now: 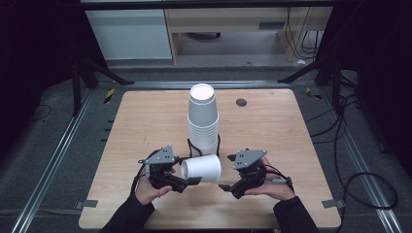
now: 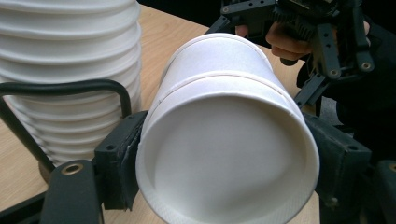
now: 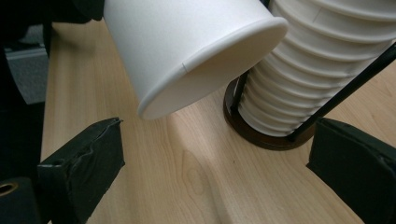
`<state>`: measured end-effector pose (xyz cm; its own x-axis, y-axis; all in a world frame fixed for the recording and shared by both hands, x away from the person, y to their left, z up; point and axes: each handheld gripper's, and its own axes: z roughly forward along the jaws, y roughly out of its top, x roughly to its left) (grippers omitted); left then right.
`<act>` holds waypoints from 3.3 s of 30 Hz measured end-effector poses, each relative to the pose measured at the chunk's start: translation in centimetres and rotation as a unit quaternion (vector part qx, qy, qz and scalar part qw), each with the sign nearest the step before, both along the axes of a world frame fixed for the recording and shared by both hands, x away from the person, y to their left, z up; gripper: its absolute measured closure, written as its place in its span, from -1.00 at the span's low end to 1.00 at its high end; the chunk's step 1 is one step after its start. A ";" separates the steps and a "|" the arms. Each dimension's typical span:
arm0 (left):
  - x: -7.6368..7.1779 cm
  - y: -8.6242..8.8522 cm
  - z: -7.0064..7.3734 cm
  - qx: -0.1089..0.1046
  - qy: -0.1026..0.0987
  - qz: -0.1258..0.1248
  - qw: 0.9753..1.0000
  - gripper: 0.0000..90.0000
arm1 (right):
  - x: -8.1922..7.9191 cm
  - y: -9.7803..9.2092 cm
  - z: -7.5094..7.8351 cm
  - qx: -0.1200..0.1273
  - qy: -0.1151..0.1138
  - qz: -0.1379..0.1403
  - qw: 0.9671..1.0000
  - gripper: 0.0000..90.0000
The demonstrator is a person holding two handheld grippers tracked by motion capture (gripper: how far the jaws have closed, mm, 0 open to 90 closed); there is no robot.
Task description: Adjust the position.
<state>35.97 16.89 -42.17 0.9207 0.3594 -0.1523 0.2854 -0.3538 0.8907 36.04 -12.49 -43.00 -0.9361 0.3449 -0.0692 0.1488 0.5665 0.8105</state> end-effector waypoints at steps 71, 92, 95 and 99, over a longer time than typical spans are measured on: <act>-1.0 -2.8 -1.2 -0.017 0.014 -0.094 0.995 -0.53 | -0.3 0.9 -2.7 0.083 0.088 0.093 0.988 -0.81; -0.6 -0.5 -0.7 0.034 -0.009 -0.034 0.999 -0.65 | 0.6 -0.8 -0.2 0.032 0.036 0.048 0.998 -0.81; -0.3 -0.6 -1.2 0.056 -0.003 -0.031 0.998 -0.65 | 1.0 -0.6 0.5 -0.004 0.024 0.045 0.999 -0.81; -0.2 -0.9 -1.8 0.072 0.003 -0.034 0.997 -0.65 | 1.5 -0.3 1.3 -0.028 0.020 0.050 0.998 -0.81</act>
